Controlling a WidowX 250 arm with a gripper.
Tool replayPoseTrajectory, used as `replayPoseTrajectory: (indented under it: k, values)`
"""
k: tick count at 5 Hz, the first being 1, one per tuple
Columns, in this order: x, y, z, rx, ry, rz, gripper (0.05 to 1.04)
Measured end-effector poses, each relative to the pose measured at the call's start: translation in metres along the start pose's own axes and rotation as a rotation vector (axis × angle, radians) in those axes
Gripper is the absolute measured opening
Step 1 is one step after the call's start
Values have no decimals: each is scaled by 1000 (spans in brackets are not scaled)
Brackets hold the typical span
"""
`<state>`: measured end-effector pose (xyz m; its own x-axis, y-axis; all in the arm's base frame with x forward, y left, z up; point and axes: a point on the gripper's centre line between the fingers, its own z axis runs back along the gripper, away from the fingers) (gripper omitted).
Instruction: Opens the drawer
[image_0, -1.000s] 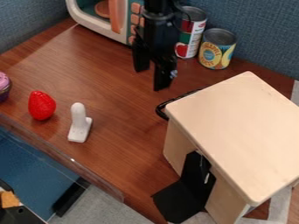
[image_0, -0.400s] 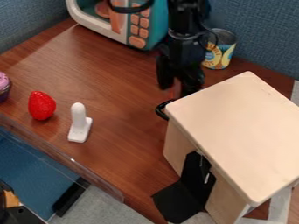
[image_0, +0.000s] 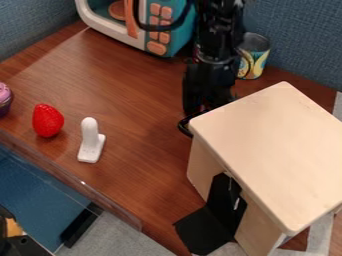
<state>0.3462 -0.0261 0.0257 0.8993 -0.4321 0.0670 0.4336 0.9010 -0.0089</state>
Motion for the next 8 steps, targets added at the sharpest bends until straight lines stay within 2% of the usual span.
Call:
replayPoseTrajectory:
  k: [1, 2, 3, 5, 6, 8]
  values:
    - [2, 4, -6, 12, 12, -9, 349]
    - [2, 13, -3, 3, 14, 9, 167]
    - [4, 29, 5, 1, 4, 32, 141]
    - [4, 68, 28, 27, -22, 76, 136]
    - [-3, 90, 26, 28, -9, 104, 136]
    - [-9, 111, 27, 47, 22, 93, 136]
